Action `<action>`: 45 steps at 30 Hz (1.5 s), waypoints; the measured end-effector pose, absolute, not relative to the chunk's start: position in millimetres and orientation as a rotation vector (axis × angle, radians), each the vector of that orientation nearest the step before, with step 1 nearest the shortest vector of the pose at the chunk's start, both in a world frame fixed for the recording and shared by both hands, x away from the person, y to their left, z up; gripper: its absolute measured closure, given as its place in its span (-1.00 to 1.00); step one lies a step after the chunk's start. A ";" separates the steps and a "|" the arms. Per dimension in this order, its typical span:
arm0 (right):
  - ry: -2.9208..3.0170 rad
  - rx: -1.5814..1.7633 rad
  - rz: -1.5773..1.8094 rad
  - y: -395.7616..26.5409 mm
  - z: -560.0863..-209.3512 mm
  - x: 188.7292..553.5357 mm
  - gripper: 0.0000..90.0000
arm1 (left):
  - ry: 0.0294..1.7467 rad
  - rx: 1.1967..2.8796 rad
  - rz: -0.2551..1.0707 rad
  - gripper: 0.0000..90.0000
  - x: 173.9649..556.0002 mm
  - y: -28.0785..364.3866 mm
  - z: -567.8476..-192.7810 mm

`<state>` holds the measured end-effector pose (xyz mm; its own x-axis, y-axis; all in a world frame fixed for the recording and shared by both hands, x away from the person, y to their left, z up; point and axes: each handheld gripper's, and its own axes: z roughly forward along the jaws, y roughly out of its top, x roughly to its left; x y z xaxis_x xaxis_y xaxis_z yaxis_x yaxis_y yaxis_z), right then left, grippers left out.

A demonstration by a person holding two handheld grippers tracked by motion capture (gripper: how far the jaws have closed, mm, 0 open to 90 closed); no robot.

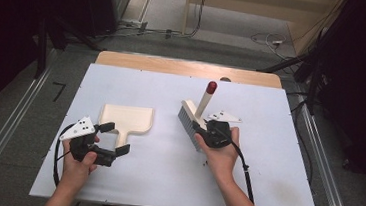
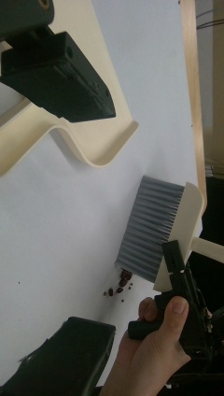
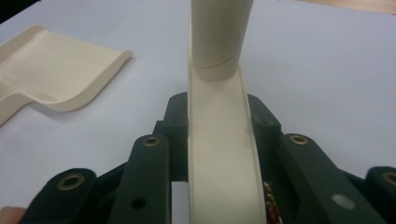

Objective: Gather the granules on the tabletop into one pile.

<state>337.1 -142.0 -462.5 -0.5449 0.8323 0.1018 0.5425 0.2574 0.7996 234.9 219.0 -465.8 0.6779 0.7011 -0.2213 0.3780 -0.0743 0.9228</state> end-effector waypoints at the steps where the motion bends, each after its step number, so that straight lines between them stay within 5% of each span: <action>1: 2.187 1.266 1.183 -144.2 -462.8 337.7 0.45 | 0.881 1.690 0.334 -0.99 234.9 218.5 -465.9; 16: 2.184 1.239 1.283 -171.4 -453.0 341.2 0.45 | 0.883 1.698 0.332 -0.99 235.8 217.0 -467.3; 27: 2.485 0.758 1.328 -228.4 -430.7 326.4 0.45 | 0.891 1.692 0.333 -0.99 236.1 217.5 -467.2; 37: 2.711 0.488 1.330 -258.6 -443.0 291.8 0.45 | 0.904 1.689 0.340 -0.99 236.3 218.5 -467.1; 45: 2.761 0.433 1.338 -264.3 -459.3 299.7 0.45 | 0.904 1.693 0.337 -0.99 236.8 217.8 -467.4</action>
<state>299.7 -264.3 -459.3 -0.9600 0.2677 0.0822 0.2303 0.5881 0.7753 236.8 217.8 -467.4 0.6644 0.7125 -0.2256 0.3910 -0.0742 0.9174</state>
